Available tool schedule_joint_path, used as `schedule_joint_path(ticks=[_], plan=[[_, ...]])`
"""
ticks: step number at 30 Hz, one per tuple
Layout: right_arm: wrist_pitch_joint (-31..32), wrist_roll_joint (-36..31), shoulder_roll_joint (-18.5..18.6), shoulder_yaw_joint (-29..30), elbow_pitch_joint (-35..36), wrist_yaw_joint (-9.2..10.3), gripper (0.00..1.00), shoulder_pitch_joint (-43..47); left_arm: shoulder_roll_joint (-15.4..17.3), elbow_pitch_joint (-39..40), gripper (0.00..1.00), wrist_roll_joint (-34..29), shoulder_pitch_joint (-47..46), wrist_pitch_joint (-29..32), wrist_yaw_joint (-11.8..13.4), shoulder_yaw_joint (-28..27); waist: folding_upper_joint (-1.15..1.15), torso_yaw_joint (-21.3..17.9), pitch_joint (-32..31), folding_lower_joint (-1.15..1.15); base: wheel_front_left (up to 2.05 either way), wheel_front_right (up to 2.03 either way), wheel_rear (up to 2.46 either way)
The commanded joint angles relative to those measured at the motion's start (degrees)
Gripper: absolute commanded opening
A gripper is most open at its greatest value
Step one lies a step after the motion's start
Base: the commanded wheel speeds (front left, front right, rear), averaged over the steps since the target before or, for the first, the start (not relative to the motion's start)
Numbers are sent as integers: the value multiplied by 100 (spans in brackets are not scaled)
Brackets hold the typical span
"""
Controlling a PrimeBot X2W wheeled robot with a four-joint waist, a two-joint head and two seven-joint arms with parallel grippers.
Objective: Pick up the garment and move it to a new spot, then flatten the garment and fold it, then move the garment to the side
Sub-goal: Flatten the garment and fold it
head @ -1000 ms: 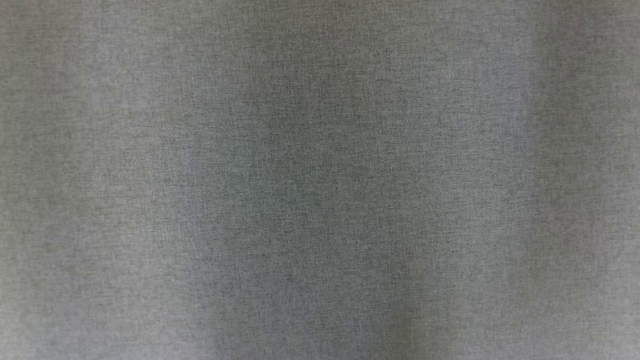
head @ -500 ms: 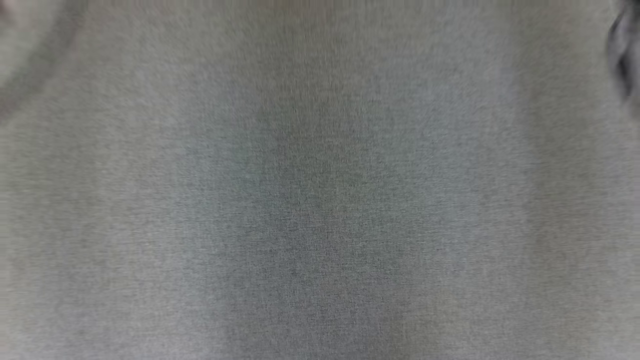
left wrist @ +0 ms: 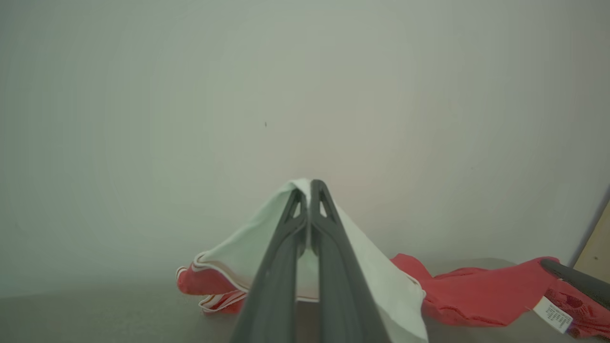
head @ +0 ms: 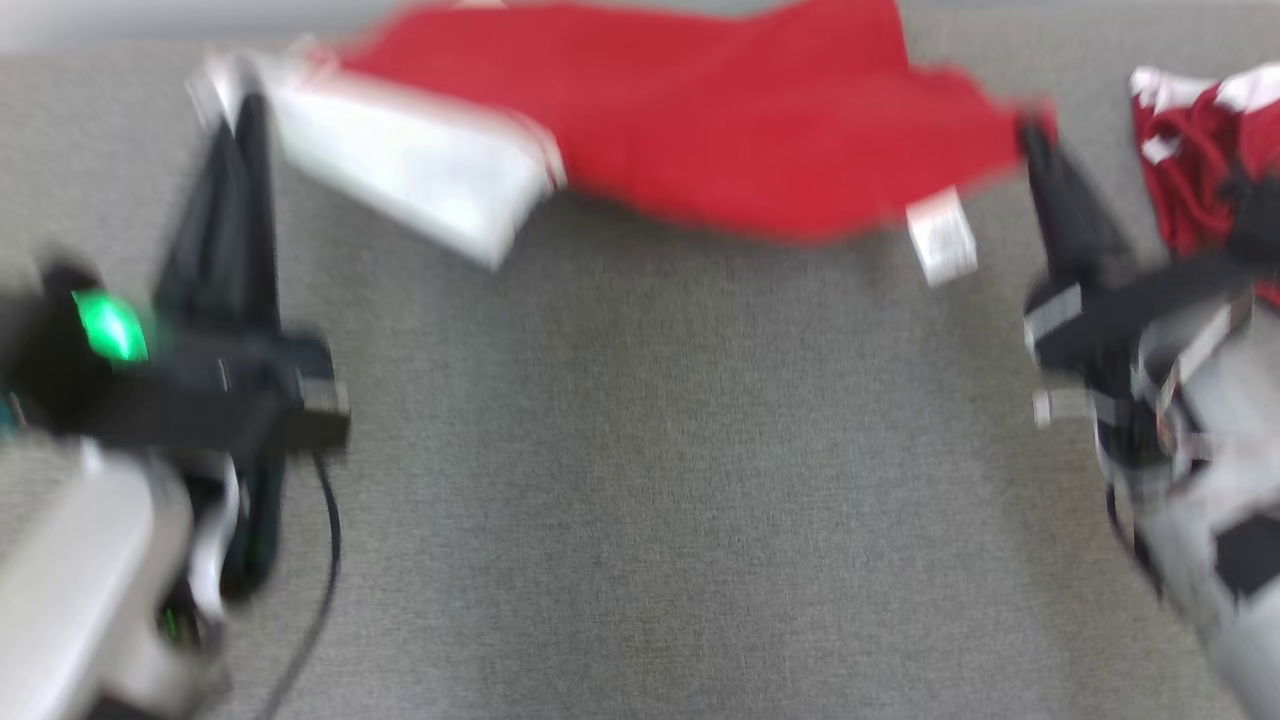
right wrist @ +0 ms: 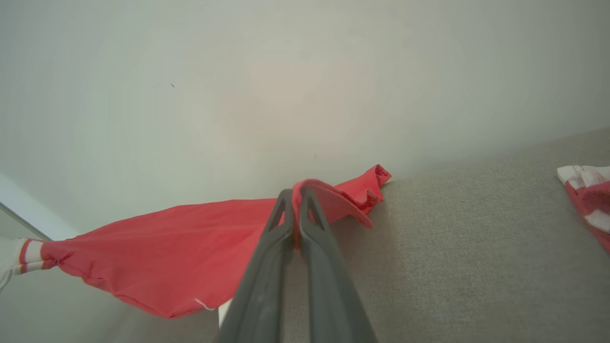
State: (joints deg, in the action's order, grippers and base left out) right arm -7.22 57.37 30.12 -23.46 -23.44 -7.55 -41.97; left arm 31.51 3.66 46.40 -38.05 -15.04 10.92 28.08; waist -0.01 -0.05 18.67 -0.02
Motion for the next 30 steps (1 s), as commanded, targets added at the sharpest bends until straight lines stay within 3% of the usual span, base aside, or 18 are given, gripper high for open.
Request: schedule_joint_path(ticks=[1, 10, 22, 30], plan=[[-36, 16, 20, 70, 92, 16, 0, 332, -4, 135, 0, 21, 314, -17, 59, -70, 1, 92, -368, 2, 0, 0, 0], [-25, -191, -128, 855, 625, 16, 0, 2426, -386, 530, 0, 1, 2539, -18, 162, -489, 1, 148, -744, 2, 0, 0, 0], [375, -808, -774, 1865, 1120, 16, 0, 4448, -1164, -120, 0, -314, 4234, -18, -320, -825, 1, 240, -1137, 2, 0, 0, 0], [714, -1164, -1170, 2515, 1448, 16, 0, 5272, -1397, -271, 0, -420, 4960, -18, -509, -1016, 1, 218, -1425, 2, 0, 0, 0]])
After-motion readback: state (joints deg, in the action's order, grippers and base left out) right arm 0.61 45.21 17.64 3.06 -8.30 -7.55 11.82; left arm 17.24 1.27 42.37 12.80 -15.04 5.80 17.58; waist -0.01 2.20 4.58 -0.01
